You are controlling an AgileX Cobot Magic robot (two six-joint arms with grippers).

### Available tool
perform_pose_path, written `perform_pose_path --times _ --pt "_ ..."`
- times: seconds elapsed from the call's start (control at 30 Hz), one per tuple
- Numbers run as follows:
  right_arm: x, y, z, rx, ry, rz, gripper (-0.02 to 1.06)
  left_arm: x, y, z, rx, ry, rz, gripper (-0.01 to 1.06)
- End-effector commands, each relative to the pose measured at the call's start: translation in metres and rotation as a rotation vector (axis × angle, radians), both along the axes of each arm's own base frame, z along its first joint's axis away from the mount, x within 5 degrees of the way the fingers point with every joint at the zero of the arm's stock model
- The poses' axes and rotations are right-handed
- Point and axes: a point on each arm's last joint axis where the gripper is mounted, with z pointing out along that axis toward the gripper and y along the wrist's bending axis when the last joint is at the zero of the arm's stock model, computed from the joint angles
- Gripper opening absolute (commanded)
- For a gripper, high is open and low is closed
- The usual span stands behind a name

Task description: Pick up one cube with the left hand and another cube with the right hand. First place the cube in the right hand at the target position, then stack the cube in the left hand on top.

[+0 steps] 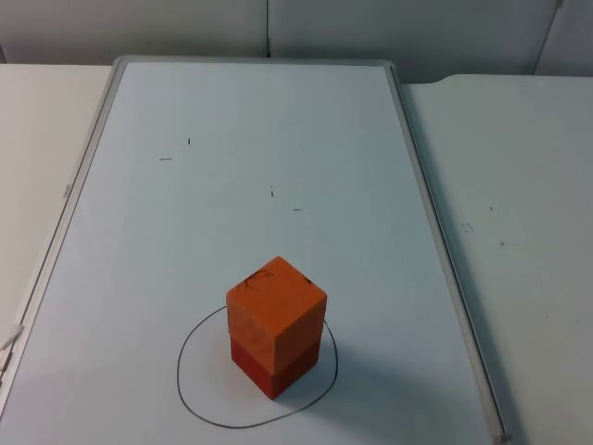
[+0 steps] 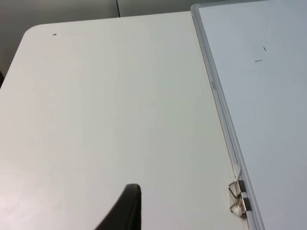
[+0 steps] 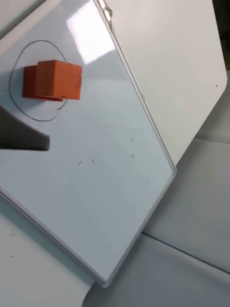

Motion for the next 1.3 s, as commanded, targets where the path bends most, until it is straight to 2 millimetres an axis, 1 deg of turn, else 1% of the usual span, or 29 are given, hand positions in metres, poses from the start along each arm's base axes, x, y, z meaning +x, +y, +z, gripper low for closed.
perform_pose_path --times 0.0,0.03,0.13,0.17,0.23,0.3,0.33,0.4,0.53,0.7,0.93,1.27 --pt "-0.017 -0.019 -0.009 0.033 0.028 0.011 0.91 0.0 0.0 0.0 -0.004 -0.011 0.003 1.05" --pt "-0.017 -0.019 -0.009 0.033 0.028 0.011 0.91 0.0 0.0 0.0 -0.004 -0.011 0.003 1.05" --pt "-0.034 -0.038 -0.026 0.081 0.059 0.02 0.91 0.0 0.0 0.0 -0.004 -0.011 0.003 1.05" --pt "-0.034 -0.038 -0.026 0.081 0.059 0.02 0.91 0.0 0.0 0.0 -0.004 -0.011 0.003 1.05" --pt "-0.047 -0.053 -0.039 0.11 0.08 0.027 0.91 0.0 0.0 0.0 -0.004 -0.011 0.003 1.05" --pt "-0.057 -0.062 -0.043 0.147 0.09 0.042 0.91 0.0 0.0 0.0 -0.004 -0.011 0.003 1.05" --pt "-0.057 -0.062 -0.043 0.147 0.09 0.042 0.91 0.0 0.0 0.0 -0.004 -0.011 0.003 1.05" --pt "-0.063 -0.069 -0.047 0.17 0.1 0.052 0.91 0.0 0.0 0.0 -0.004 -0.011 0.003 1.05" --pt "-0.067 -0.068 -0.054 0.117 0.157 0.085 0.91 0.0 0.0 0.0 -0.004 -0.011 0.003 1.05" --pt "-0.062 -0.054 -0.079 0.043 0.198 0.14 0.91 0.0 0.0 0.0 -0.004 -0.011 0.003 1.05" --pt "-0.059 -0.053 -0.079 0.051 0.17 0.134 0.91 0.0 0.0 0.0 -0.004 -0.011 0.003 1.05" --pt "-0.059 -0.051 -0.08 0.051 0.175 0.138 0.91 0.0 0.0 0.0 -0.004 -0.011 0.003 1.05"
